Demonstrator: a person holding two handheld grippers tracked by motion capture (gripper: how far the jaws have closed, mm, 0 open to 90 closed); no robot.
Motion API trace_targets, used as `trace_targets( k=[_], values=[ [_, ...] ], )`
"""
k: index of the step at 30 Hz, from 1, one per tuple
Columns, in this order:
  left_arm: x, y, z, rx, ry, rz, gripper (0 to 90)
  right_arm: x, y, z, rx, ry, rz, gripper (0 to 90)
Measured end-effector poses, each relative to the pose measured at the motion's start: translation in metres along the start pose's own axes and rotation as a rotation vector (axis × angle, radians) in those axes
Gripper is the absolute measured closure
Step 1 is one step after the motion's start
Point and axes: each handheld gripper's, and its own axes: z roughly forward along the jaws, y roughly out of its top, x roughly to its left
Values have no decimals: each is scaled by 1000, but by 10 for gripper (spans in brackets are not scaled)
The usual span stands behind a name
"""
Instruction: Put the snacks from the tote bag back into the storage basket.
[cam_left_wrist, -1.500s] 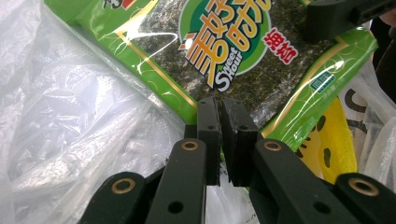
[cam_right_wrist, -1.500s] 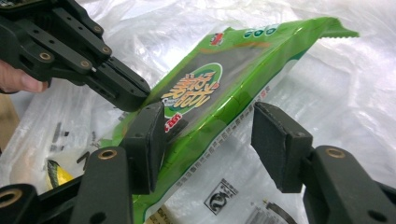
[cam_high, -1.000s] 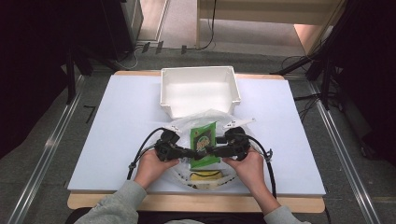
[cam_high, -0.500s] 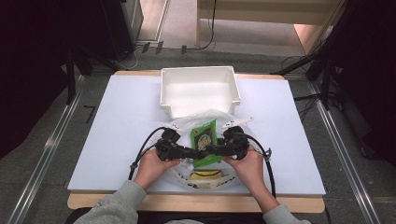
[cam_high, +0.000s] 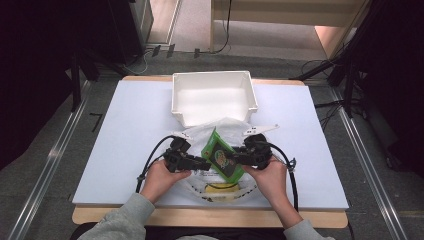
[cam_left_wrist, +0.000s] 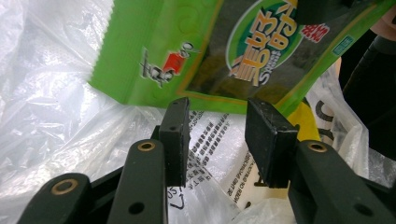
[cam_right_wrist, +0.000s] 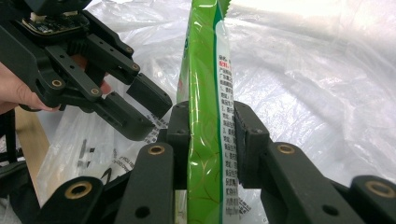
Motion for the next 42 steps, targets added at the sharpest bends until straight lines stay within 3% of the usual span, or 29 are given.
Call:
trace_targets(
  k=[20,42],
  values=[
    [-1,0,-8,-16,-9,-3,543,-4,3,-11,-21,-28,1,737],
    [-8,0,-11,-14,-11,5,424,-10,20,-12,3,-38,-9,737]
  ],
)
